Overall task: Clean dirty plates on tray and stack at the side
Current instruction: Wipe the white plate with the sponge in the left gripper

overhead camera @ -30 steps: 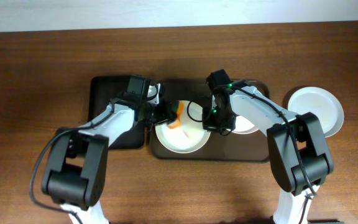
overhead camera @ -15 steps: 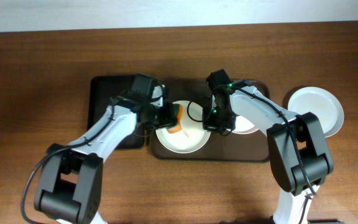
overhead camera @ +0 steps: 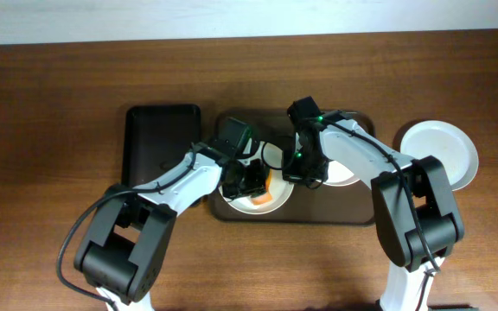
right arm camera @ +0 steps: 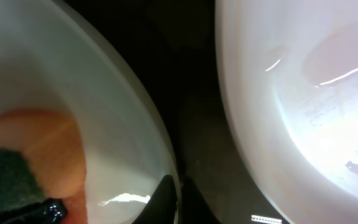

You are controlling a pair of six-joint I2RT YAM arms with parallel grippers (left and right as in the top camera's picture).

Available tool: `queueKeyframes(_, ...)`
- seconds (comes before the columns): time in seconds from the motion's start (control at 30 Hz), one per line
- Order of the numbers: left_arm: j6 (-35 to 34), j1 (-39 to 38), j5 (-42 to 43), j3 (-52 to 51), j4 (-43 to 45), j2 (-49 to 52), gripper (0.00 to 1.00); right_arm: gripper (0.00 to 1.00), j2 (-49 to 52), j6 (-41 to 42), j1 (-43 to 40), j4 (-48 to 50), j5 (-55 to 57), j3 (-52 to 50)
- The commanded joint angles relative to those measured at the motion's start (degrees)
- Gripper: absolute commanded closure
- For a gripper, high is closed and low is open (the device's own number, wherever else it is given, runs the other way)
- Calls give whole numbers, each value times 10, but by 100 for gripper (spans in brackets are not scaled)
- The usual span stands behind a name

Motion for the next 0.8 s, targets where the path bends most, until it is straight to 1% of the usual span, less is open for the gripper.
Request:
queueKeyframes(0.0, -10, -3, -6, 3, -2, 29, 100, 94, 6, -6, -1, -3, 16, 1)
queueKeyframes(0.13, -5, -3, -22, 3, -7, 38, 100, 94, 6, -6, -1, -3, 16, 1)
queueKeyframes(0.27, -3, -3, -113, 3, -10, 38, 100, 94, 6, -6, -1, -3, 16, 1)
queueKeyframes(0.4, -3, -3, -165, 3, -12, 37, 100, 94, 6, -6, -1, -3, 16, 1)
queueKeyframes(0.6, -3, -1, -174, 4, -12, 37, 100, 94, 6, -6, -1, -4, 16, 1)
queueKeyframes(0.77, -3, 19, -175, 5, -12, 34, 100, 94, 6, -6, -1, -5, 16, 1)
